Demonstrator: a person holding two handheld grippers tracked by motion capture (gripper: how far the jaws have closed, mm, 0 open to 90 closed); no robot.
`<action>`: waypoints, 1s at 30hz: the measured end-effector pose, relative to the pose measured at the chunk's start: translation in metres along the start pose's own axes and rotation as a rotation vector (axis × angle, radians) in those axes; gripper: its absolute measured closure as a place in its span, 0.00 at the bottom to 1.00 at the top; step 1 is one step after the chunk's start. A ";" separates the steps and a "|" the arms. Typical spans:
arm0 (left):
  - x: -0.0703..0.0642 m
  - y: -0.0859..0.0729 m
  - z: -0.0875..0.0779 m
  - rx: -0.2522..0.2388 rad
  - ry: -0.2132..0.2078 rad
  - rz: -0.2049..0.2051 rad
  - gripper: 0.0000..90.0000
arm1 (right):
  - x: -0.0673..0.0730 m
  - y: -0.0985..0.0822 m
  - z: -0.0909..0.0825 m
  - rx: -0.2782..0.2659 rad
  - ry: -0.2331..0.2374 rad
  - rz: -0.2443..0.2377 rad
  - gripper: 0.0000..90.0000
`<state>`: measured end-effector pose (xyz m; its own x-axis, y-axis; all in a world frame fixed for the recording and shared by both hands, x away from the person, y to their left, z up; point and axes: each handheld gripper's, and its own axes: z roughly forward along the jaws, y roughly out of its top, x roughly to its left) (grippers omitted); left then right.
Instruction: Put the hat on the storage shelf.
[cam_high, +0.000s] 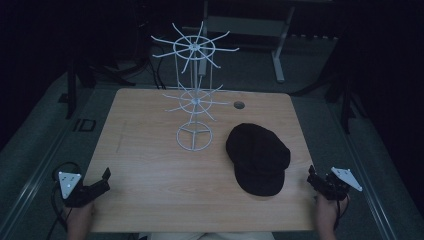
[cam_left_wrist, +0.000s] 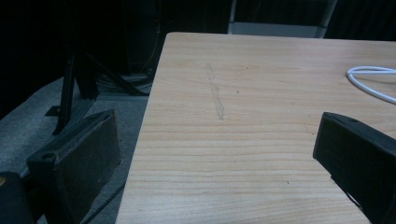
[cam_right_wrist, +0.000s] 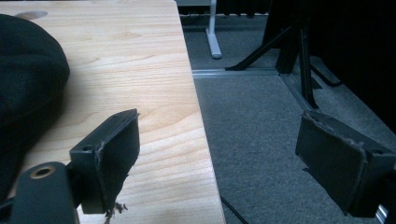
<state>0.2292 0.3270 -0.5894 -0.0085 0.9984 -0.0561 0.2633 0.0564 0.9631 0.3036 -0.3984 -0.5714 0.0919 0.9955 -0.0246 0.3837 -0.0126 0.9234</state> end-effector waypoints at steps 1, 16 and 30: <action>0.000 0.000 0.000 -0.001 0.000 0.001 0.02 | 0.000 0.000 0.000 0.002 -0.001 -0.005 0.15; 0.000 0.000 0.000 0.005 -0.017 0.003 0.02 | 0.013 0.037 -0.014 0.022 0.136 0.009 0.14; 0.000 0.000 0.000 0.006 -0.028 0.010 0.02 | 0.052 0.089 -0.018 0.034 0.283 -0.053 0.15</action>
<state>0.2297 0.3268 -0.5893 0.0216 0.9983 -0.0540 0.2686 0.0462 0.9622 0.3258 -0.3459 -0.4833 -0.1870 0.9816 0.0396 0.4125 0.0419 0.9100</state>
